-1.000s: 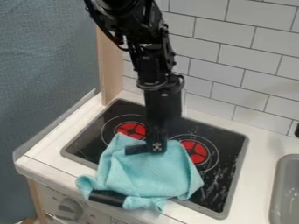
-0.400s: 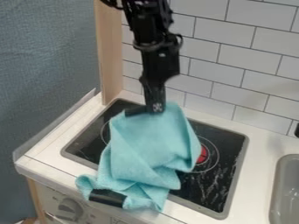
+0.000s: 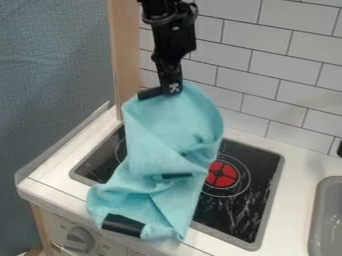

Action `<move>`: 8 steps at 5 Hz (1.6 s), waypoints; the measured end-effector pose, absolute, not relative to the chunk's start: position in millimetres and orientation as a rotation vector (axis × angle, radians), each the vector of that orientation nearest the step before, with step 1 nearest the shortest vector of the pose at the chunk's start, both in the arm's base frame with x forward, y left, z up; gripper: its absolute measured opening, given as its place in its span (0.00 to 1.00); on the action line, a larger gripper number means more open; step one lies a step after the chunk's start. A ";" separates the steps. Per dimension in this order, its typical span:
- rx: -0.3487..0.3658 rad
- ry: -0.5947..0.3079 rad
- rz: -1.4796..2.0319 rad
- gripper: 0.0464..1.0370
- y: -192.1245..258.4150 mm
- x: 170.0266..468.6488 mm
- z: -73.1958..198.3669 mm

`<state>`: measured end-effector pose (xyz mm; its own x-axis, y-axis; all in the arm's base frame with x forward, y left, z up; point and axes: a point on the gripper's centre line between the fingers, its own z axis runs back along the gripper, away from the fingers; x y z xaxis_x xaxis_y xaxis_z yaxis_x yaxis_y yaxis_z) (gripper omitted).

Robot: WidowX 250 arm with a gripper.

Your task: Unfold the cloth to top left

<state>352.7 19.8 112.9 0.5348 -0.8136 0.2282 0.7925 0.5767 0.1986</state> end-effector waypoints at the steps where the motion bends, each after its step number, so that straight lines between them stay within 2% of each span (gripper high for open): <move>1: 0.110 -0.310 -0.936 0.00 36.6 362.2 113.1; 4: 0.282 -0.308 -0.931 0.00 69.7 415.1 99.4; 6: 0.357 -0.258 -0.937 0.00 86.5 438.5 72.4; 8: 0.310 -0.219 -0.972 0.00 85.3 451.1 34.1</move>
